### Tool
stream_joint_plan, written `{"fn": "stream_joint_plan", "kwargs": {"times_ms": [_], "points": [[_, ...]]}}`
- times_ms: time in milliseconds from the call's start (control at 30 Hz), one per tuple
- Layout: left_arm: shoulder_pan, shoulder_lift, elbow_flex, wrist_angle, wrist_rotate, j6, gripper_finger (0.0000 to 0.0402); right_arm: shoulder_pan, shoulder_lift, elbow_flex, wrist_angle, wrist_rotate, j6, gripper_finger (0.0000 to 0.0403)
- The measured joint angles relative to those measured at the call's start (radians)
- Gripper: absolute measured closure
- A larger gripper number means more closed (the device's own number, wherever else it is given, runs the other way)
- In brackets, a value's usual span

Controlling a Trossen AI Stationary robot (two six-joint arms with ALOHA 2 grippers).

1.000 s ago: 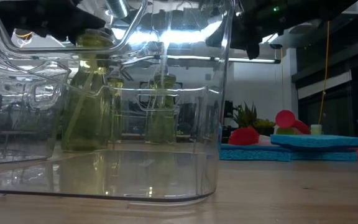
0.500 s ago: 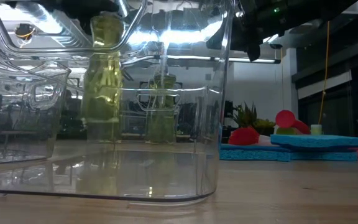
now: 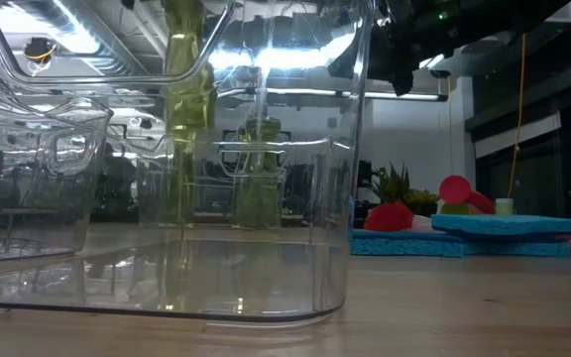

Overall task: Pick & Place Kitchen Sink Supplies
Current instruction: Put the green soap dispenser into the top transparent bin

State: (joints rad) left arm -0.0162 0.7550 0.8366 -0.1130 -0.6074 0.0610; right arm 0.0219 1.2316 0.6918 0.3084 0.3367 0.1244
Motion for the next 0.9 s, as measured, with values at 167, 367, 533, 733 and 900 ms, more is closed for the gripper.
{"fn": "stream_joint_plan", "kwargs": {"times_ms": [167, 367, 533, 733, 900], "points": [[0.052, 0.032, 0.016, -0.005, -0.036, 0.01, 0.029, 0.0, 0.002, 0.0, 0.001, 0.0, -0.002, 0.0392], [0.164, 0.13, 0.016, -0.001, 0.03, -0.016, 0.029, 0.0, 0.004, 0.0, 0.0, 0.0, -0.003, 0.0392], [0.248, 0.212, 0.015, 0.051, 0.105, -0.02, 0.029, 0.0, 0.01, 0.0, 0.0, 0.0, -0.002, 0.0392], [0.315, 0.29, 0.015, 0.071, 0.205, -0.046, 0.029, 0.0, 0.03, 0.0, 0.004, 0.0, -0.002, 0.0392], [0.35, 0.324, -0.022, 0.099, 0.242, -0.08, 0.029, 0.0, 0.06, 0.0, 0.008, 0.0, 0.0, 0.0392]]}}
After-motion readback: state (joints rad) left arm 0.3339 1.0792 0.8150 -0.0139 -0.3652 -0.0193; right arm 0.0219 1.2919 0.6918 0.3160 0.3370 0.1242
